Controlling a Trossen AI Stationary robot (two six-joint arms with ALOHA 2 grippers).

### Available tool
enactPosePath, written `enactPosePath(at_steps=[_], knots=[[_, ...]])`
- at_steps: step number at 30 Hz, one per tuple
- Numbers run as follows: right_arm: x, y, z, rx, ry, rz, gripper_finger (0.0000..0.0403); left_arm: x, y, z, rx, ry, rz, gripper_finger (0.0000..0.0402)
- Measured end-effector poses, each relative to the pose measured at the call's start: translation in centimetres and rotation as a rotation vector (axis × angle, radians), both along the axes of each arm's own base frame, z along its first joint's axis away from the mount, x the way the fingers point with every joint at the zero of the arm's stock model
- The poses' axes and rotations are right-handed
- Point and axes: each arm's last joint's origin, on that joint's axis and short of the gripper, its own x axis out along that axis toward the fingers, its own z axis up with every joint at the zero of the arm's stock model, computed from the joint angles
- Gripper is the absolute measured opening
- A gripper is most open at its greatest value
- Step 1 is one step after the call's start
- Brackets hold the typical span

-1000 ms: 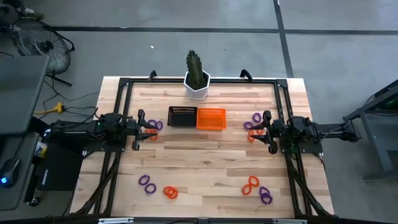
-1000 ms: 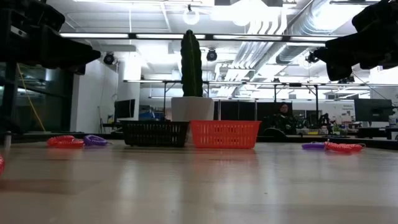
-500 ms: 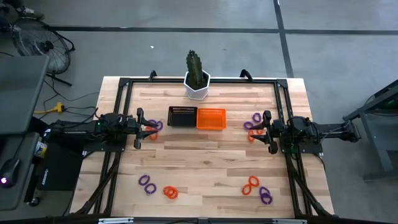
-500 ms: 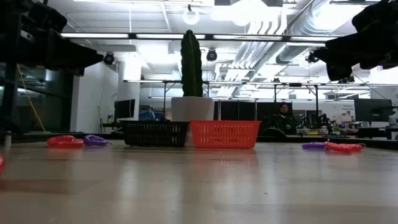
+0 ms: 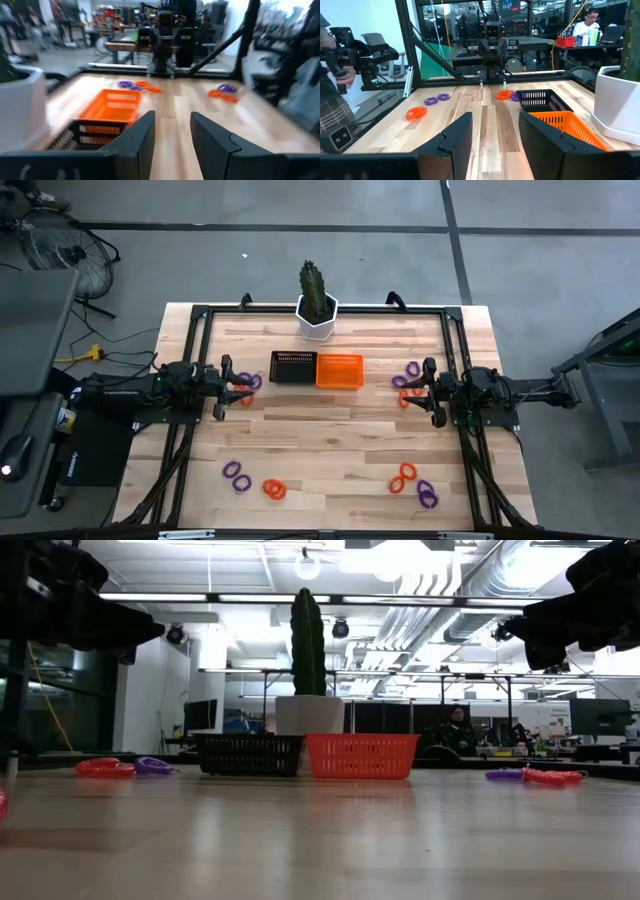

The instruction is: Sort spring keychains

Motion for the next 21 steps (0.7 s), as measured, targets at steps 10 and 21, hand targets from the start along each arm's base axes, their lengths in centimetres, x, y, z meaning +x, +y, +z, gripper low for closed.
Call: enactPosePath(at_steps=[10,21], knots=[[0.0,0.0,0.0,0.0,0.0,0.001,0.0157,-0.8,-0.1,3.2,-0.218,-0.059,-0.027,0.0122],[0.0,0.0,0.0,0.0,0.0,0.0,0.0158,-2.3,0.6,8.1,-0.209,0.163,0.254,0.0122]])
